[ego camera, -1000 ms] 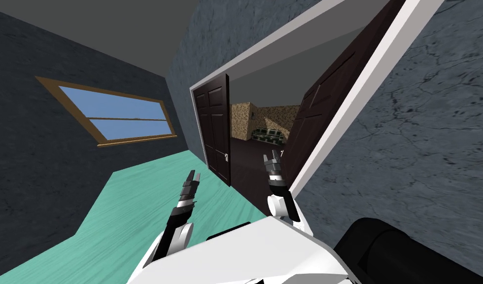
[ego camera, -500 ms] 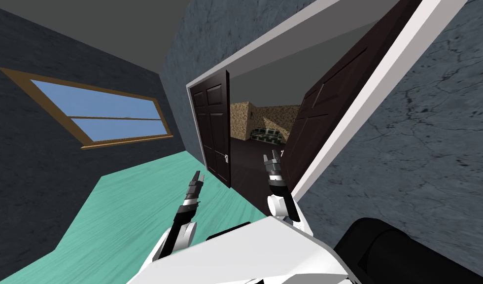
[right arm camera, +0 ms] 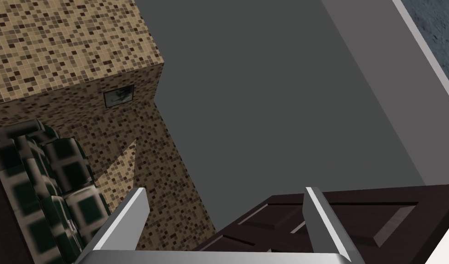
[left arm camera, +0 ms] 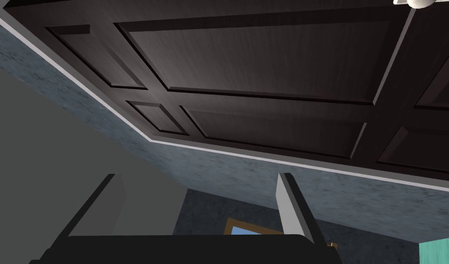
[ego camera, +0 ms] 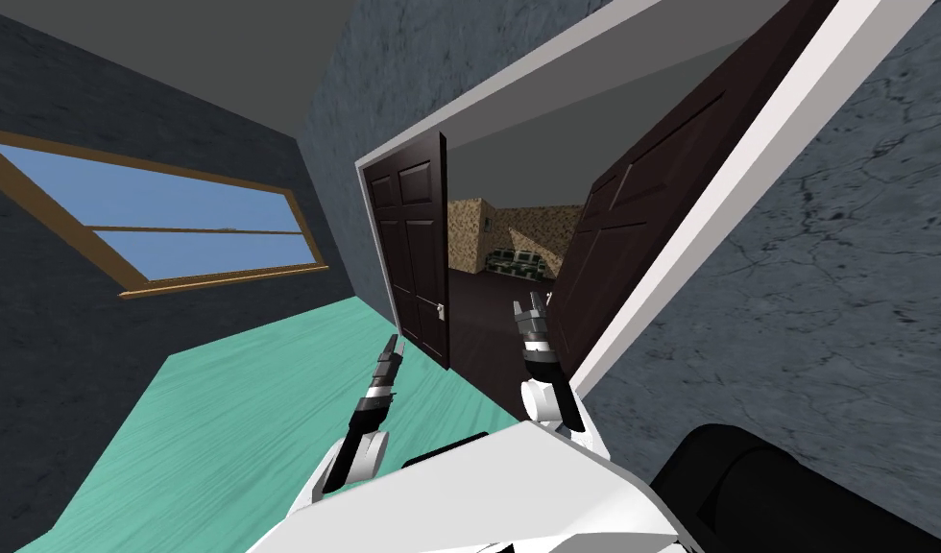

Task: Push the door open

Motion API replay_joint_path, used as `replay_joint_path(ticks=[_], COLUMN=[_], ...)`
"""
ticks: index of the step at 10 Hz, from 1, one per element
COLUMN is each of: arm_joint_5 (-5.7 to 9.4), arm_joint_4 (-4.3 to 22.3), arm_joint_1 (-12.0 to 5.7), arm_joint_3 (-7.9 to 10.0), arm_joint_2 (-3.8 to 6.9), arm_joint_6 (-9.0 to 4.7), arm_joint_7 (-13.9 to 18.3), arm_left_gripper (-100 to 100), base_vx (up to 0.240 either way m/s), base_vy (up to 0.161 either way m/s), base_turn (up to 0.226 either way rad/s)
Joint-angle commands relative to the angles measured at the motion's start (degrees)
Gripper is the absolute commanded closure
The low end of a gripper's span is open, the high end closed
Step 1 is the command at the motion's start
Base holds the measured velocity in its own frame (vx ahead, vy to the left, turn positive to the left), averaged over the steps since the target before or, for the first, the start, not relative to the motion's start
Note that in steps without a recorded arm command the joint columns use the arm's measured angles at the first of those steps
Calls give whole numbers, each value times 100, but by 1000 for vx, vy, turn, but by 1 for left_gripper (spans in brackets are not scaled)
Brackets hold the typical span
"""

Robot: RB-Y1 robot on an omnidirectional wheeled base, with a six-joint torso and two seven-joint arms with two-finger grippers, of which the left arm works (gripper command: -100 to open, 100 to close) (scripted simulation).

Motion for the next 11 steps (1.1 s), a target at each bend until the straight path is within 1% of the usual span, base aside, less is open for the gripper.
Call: replay_joint_path(ticks=[1, 3, 4, 6, 7, 9, 10, 11], arm_joint_5=[-27, -66, -66, -104, -104, -141, -141, -160], arm_joint_4=[250, 547, 577, 903, 903, 1221, 1221, 1379], arm_joint_1=[-111, -262, -262, -412, -412, -558, -558, -631], arm_joint_3=[-53, -125, -125, -198, -198, -268, -268, -303], arm_joint_2=[7, 5, 5, 3, 3, -8, -8, -14], arm_joint_6=[-38, -77, -77, -115, -115, -152, -152, -171], arm_joint_7=[46, 101, 101, 155, 155, 208, 208, 235], arm_left_gripper=[-100, -100, -100, -100, -100, -100, -100, -100], base_vx=[63, 79, 46, 63, 53, 53, 46, 46], base_vy=[68, 73, 55, 47, 45, 49, 49, 46], base_turn=[-97, -74, -31, -61, -35, -66, -24, -58])
